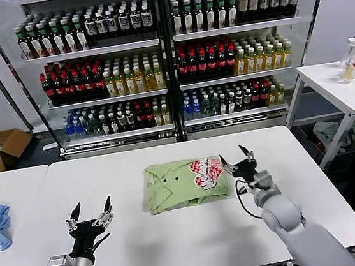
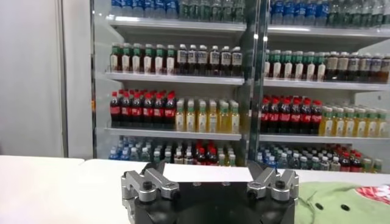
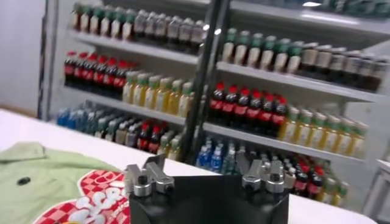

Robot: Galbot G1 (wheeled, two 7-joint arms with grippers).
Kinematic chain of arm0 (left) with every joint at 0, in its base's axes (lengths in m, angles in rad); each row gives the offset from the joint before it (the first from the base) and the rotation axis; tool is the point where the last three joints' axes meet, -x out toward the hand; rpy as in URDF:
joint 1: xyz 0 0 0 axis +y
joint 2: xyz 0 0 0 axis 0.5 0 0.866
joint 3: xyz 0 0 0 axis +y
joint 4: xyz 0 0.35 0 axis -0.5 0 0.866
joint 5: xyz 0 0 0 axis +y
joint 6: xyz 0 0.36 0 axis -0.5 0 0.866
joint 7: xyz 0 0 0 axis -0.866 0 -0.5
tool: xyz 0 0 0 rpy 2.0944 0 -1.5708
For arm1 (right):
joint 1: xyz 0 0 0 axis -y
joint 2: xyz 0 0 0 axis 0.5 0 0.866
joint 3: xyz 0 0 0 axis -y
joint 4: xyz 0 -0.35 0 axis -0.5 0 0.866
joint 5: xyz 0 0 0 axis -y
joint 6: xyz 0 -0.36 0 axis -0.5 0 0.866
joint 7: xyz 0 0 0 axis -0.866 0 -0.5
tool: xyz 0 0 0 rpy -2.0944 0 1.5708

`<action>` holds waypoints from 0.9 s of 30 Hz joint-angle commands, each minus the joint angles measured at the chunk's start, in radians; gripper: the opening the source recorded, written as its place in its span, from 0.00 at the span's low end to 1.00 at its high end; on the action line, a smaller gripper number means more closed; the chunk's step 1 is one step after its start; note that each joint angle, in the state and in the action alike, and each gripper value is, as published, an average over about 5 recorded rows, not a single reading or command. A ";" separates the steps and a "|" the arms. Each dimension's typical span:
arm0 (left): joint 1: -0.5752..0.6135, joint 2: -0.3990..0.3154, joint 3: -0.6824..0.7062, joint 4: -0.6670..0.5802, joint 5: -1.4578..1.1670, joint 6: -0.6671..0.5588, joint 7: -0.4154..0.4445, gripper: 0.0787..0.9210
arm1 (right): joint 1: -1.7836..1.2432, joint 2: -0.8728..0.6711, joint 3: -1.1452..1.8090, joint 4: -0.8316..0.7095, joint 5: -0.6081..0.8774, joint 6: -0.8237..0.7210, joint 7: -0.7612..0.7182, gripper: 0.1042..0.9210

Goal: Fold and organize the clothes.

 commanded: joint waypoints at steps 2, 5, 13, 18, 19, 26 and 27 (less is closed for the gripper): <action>0.000 0.010 0.005 0.001 -0.001 0.012 0.011 0.88 | -0.512 0.020 0.314 0.357 0.001 0.121 0.062 0.86; 0.000 0.012 0.009 -0.003 0.001 0.027 0.018 0.88 | -0.564 0.028 0.342 0.386 -0.009 0.124 0.055 0.88; 0.005 0.001 0.017 -0.020 0.010 0.048 0.025 0.88 | -0.594 0.036 0.352 0.418 -0.031 0.126 0.044 0.88; 0.019 -0.009 0.017 -0.033 0.019 0.049 0.028 0.88 | -0.596 0.043 0.340 0.426 -0.052 0.177 0.054 0.88; 0.022 -0.010 0.016 -0.035 0.021 0.049 0.028 0.88 | -0.595 0.045 0.337 0.427 -0.056 0.191 0.059 0.88; 0.034 -0.017 0.014 -0.044 0.029 0.047 0.030 0.88 | -0.579 0.044 0.326 0.422 0.041 0.218 0.071 0.88; 0.035 -0.018 0.014 -0.045 0.030 0.047 0.030 0.88 | -0.576 0.042 0.324 0.419 0.063 0.215 0.070 0.88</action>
